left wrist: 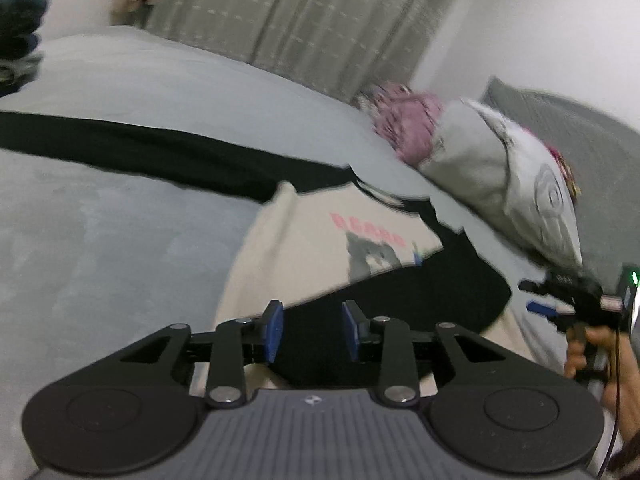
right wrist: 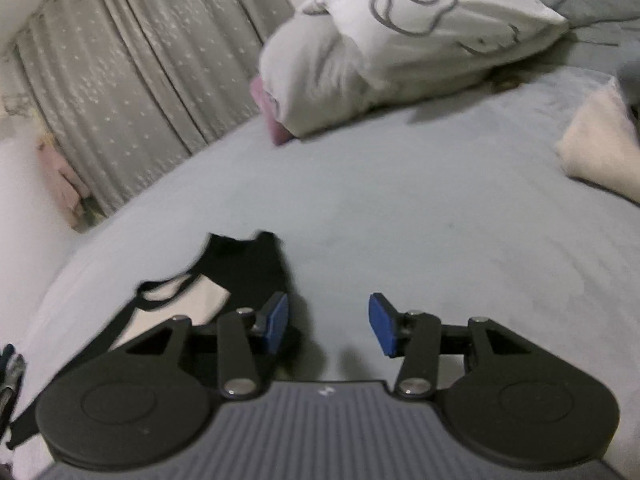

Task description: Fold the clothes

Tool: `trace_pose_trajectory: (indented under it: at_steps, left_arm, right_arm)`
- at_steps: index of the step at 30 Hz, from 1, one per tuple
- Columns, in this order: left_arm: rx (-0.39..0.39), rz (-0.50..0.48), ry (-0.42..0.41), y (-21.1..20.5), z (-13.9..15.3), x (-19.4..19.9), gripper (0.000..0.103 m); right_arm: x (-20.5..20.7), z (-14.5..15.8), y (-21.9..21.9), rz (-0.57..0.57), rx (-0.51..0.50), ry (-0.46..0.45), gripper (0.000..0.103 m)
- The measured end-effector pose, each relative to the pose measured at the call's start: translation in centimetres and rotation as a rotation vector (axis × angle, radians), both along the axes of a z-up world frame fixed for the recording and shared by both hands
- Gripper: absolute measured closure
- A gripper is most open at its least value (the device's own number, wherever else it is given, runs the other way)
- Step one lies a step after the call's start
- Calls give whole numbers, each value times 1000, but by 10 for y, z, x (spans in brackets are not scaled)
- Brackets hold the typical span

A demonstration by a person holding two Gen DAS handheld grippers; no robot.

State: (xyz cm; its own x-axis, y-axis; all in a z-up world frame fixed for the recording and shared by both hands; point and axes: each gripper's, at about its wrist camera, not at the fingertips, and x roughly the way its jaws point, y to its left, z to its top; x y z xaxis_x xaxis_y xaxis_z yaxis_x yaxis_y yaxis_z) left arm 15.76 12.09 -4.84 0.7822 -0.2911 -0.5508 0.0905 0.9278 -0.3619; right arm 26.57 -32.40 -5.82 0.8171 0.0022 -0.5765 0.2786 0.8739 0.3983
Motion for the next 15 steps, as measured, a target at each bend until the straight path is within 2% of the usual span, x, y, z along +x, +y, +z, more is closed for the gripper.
trace_pose_trajectory:
  at_steps: [2, 5, 7, 9, 12, 15]
  left_arm:
    - [33, -11, 17, -5, -6, 2, 70]
    - [30, -11, 13, -5, -10, 6, 70]
    - [30, -13, 16, -5, -12, 7, 70]
    - [52, -19, 14, -7, -14, 7, 70]
    - [76, -25, 7, -10, -15, 7, 70]
    - [86, -29, 3, -11, -16, 7, 70]
  right_arm:
    - [1, -6, 2, 26, -22, 30, 53]
    - [-1, -8, 13, 88, -121, 60, 52]
    - [-5, -7, 27, 194, -218, 56, 49]
    - [-8, -8, 36, 281, -261, 43, 47]
    - [-12, -7, 44, 336, -294, 23, 45]
    - [-15, -4, 43, 349, -280, -1, 43]
